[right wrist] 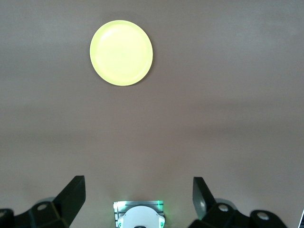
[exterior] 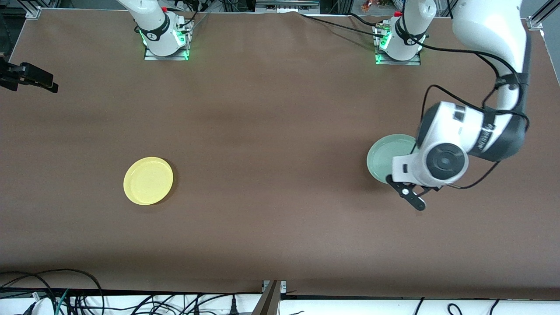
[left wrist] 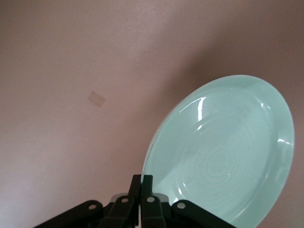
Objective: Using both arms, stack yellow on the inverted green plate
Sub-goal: 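Lift the green plate with the left gripper and turn it over, then carry the flipped green plate midtable while the right gripper approaches the yellow plate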
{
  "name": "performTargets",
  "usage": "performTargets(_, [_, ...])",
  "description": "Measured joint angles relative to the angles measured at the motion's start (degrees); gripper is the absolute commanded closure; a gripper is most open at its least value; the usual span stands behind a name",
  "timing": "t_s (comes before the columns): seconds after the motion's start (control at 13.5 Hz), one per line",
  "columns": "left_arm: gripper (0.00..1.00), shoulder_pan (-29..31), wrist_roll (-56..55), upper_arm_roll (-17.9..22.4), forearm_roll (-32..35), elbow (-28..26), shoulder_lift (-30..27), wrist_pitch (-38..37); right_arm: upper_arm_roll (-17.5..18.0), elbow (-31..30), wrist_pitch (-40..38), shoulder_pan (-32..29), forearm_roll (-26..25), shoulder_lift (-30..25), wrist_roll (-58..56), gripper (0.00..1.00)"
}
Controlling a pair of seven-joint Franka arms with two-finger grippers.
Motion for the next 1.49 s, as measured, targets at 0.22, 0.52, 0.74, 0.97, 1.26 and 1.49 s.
performTargets(0.22, [1.00,-5.81,-2.99,0.13,7.18,1.96,0.01,-2.66,-0.03,0.00,0.00,-0.01,0.00,0.00,0.00,0.00])
performTargets(0.52, [1.00,-13.15,-6.83,0.27,17.28,1.95,0.77,-6.49,-0.11,0.00,0.00,-0.03,0.00,0.00,0.00,0.00])
performTargets(0.74, [1.00,-21.82,-13.96,0.25,27.68,1.87,3.33,-11.05,-0.14,0.00,0.00,-0.03,0.00,0.10,0.00,0.00])
performTargets(0.97, [1.00,-29.04,-17.92,0.37,38.96,1.84,7.75,-15.70,-0.38,0.00,0.00,-0.04,0.00,0.44,0.00,0.00])
performTargets(1.26, [1.00,-34.00,-30.91,2.20,44.31,1.84,12.78,-21.54,-0.44,0.00,0.10,-0.03,0.01,0.87,0.00,0.00])
performTargets(1.49, [1.00,-37.32,-46.01,3.23,44.79,1.87,16.72,-24.92,-0.44,-0.06,0.29,-0.03,0.01,1.49,0.05,0.00])
